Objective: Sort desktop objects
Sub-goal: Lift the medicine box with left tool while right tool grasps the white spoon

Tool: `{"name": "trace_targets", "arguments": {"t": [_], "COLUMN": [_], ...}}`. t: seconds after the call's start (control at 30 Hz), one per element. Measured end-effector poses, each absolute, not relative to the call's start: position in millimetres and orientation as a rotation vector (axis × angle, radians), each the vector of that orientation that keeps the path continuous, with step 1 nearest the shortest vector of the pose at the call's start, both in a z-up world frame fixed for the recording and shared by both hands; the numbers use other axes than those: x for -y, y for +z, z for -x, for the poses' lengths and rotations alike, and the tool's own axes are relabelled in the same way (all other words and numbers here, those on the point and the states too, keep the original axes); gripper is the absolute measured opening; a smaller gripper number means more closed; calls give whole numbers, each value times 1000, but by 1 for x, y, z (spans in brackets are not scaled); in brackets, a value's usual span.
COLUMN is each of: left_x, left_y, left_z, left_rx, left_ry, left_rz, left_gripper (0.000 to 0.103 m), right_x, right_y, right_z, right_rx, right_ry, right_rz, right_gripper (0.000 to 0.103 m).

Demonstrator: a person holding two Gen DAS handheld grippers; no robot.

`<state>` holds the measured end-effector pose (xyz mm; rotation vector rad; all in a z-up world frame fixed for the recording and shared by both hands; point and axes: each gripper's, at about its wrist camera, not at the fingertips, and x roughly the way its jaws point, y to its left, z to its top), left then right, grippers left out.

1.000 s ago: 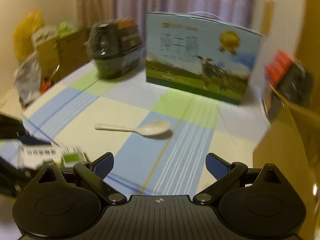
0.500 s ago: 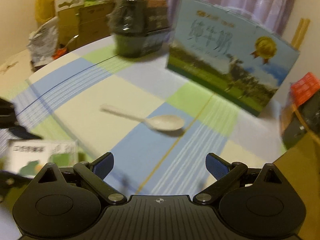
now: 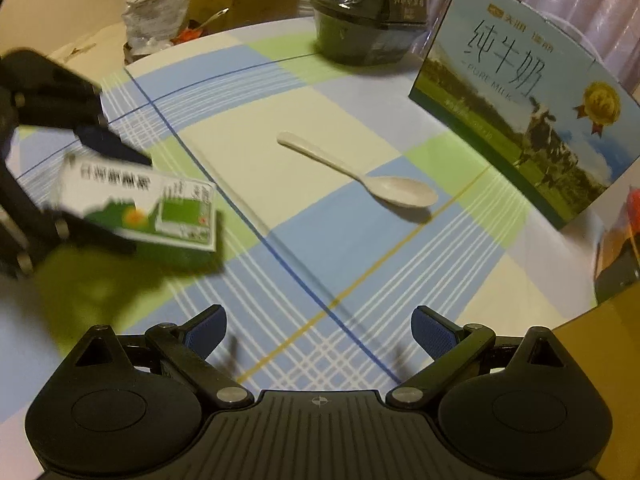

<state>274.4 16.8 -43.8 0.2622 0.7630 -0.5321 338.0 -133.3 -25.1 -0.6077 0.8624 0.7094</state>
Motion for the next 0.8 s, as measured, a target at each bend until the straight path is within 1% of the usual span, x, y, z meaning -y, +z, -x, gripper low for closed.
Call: {"name": "trace_targets", "arguments": {"t": [0.2,0.3,0.5,0.8], "left_x": [-30,-35,-39,-34], "left_y": [-25,-27,-55,-76], "left_z": [-290,-302,-324,-336], "left_rx": [-658,-631,-722,-796], "left_ry": [-445,-394,-362,-360], "left_rz": [-193,-164,-142,-187], "left_gripper": [50,50,50,50], "right_x": [135,136,132,112], "right_y": [-13,-12,-18,-26], "right_z": [-352,-363,-386,-427], "right_rx": [-834,-822,-825,-748], "right_ry": [688,671,665,763], "right_rz": [583,578,611,872], "right_gripper": [96,97,96,96]}}
